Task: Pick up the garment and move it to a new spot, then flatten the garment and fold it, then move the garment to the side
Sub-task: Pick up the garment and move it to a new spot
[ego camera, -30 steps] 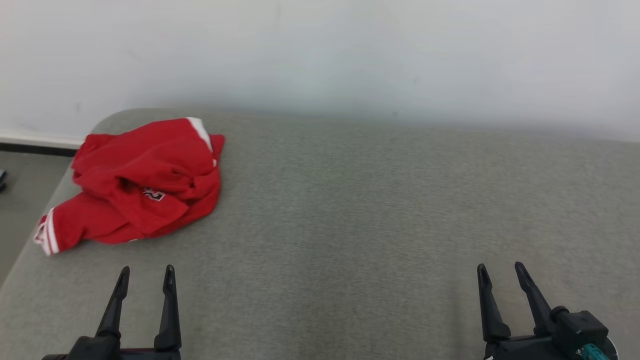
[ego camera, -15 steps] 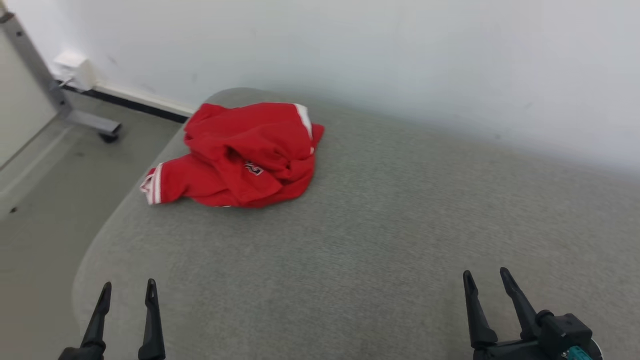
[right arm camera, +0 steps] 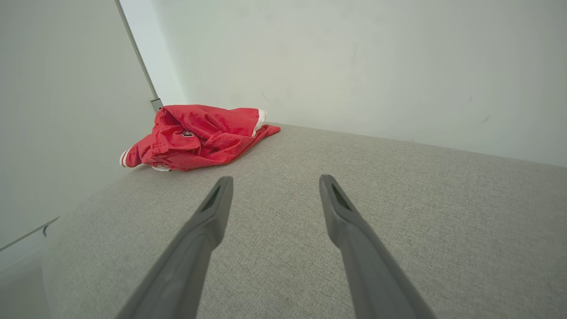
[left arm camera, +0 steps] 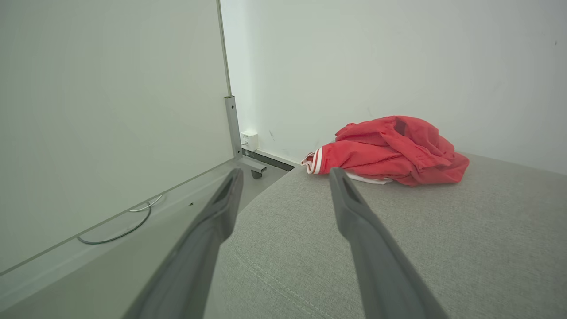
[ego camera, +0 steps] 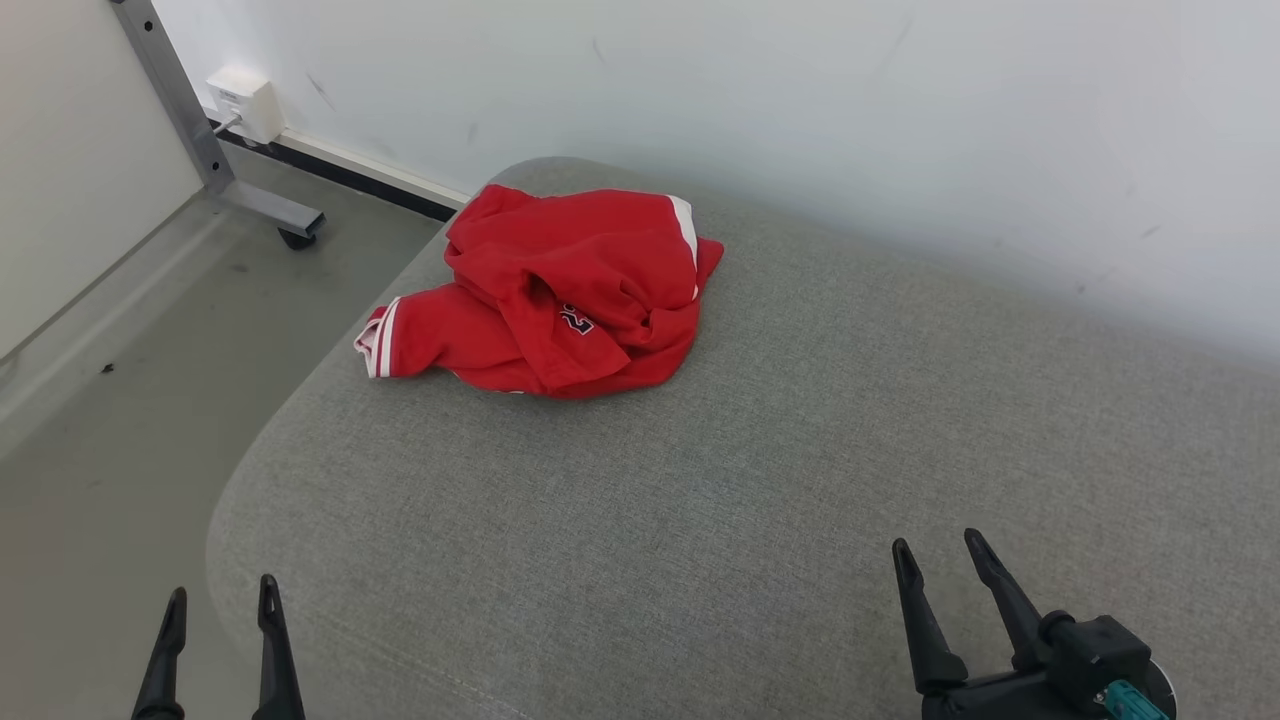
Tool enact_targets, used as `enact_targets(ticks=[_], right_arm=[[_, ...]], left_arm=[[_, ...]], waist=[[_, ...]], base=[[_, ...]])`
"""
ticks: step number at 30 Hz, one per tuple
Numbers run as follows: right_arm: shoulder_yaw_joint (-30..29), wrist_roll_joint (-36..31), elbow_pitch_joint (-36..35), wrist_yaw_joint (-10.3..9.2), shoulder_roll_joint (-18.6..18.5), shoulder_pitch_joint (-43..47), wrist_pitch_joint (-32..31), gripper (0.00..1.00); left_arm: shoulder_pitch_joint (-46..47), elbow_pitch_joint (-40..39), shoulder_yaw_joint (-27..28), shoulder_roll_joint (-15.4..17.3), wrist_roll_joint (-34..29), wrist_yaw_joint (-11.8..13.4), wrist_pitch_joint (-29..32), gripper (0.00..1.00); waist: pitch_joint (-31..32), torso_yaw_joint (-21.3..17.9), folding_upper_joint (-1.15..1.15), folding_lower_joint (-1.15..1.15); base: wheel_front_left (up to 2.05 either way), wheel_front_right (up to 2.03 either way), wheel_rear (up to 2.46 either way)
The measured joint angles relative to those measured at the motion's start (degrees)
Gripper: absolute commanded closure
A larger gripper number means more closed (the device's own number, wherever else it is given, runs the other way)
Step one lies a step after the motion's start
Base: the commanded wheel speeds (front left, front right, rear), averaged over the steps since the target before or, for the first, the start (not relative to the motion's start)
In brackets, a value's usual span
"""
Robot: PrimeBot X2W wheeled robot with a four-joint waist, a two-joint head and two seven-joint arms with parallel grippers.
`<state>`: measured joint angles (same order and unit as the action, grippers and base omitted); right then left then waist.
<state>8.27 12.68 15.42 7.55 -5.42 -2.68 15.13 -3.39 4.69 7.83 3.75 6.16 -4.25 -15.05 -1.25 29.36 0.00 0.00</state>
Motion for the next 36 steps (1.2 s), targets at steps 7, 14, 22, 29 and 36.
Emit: enact_targets(ticks=[7,14,22,29,36], right_arm=[[-0.67,-0.07,-0.43,0.0,-1.22,-0.79,0.0,0.0],[-3.83,-1.3,-2.66,0.0,-4.56,-3.57,-0.01,0.0],[-7.94,-1.69,-5.12,0.0,-6.81,-7.2,-0.05,0.0],[-10.84,-1.68,-5.31,0.0,-6.91,-8.02,-0.03,0.0],[-11.18,-1.71,-6.28,0.0,-6.22,-9.21,-0.01,0.0]], left_arm=[[2.41,0.94,1.25,-0.18,1.03,0.13,0.0,0.0],[16.07,2.14,3.0,2.75,3.82,-1.19,0.0,0.0],[34.31,7.21,3.44,9.49,5.22,-1.9,0.92,0.0],[43.4,14.82,2.78,14.73,6.78,-2.41,5.66,0.0],[47.08,23.91,1.92,18.78,7.83,-2.82,11.98,0.0]], waist=[[-0.74,-0.74,0.0,0.0],[-4.38,-4.0,0.0,0.0],[-11.44,-9.92,0.01,0.01],[-16.57,-16.89,0.01,0.02],[-19.99,-22.1,0.01,0.01]], base=[[0.0,0.0,0.0],[0.0,0.0,0.0],[0.0,0.0,0.0],[0.0,0.0,0.0],[0.0,0.0,0.0]])
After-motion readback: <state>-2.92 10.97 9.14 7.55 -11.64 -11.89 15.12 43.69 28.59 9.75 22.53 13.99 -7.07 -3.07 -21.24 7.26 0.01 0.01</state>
